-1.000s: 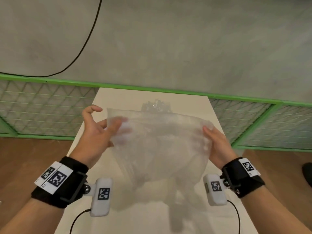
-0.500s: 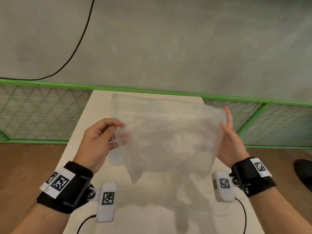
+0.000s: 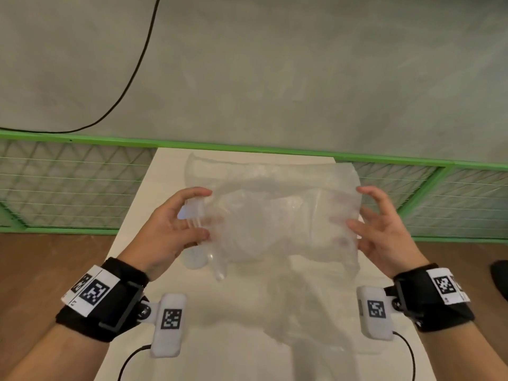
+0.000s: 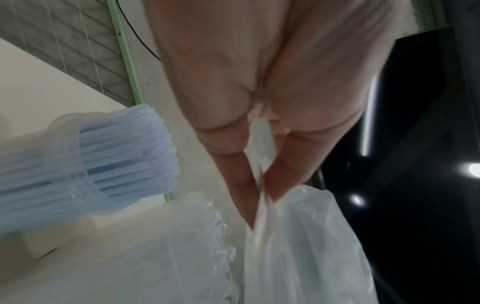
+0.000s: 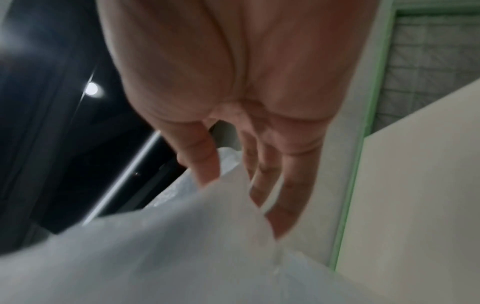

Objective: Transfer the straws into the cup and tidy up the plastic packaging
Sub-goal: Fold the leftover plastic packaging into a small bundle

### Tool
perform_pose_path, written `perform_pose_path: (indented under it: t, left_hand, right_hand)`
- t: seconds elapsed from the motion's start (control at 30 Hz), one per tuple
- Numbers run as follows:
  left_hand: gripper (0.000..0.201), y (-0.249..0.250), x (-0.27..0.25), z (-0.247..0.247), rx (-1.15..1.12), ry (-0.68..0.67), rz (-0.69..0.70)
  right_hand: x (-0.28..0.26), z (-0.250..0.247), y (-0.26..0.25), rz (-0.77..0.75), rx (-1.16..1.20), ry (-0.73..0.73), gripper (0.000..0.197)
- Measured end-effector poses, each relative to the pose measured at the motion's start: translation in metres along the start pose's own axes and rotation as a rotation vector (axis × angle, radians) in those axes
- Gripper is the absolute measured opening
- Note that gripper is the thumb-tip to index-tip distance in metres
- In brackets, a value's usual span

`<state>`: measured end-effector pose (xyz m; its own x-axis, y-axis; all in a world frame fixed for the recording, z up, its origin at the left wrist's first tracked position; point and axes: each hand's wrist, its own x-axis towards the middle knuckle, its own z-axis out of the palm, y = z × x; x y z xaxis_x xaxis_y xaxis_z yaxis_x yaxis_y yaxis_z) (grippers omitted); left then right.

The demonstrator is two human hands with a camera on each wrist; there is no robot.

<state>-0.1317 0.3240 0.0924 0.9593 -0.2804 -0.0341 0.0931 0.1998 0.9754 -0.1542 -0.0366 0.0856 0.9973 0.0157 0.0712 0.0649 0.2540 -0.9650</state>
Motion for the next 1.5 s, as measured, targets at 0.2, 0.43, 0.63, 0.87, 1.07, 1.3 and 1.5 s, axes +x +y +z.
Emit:
perform_pose_path:
  t: [0.2,0.43,0.63,0.87,1.07,1.3,1.5]
  left_hand:
    - [0.076,0.005,0.001,-0.013,0.032,-0.054,-0.014]
    - [0.112,0.008,0.004,-0.024,0.492,-0.147,-0.035]
    - [0.12,0.012,0.008,-0.021,0.527,-0.171,-0.03]
    - [0.123,-0.014,0.016,0.009,0.484,-0.176,0.006]
    - [0.125,-0.031,0.02,0.019,0.421,-0.198,-0.026]
    - [0.127,-0.022,0.019,0.028,0.306,-0.21,-0.023]
    - [0.113,-0.01,0.015,0.03,-0.004,-0.245,-0.125]
  right_hand:
    - [0.009,-0.016,-0.006,-0.057,0.083,0.101,0.051]
    - [0.011,-0.021,0.002,0.042,-0.597,-0.038,0.115]
    - [0.009,-0.014,0.007,-0.108,0.096,0.244,0.095]
    - [-0.005,0.038,0.08,0.271,0.667,0.083,0.094]
    - [0.016,0.061,0.06,0.032,0.484,0.246,0.085]
    - [0.014,0.068,0.05,-0.541,-1.042,0.065,0.093]
    - [0.007,0.065,0.043,-0.547,-1.327,-0.277,0.107]
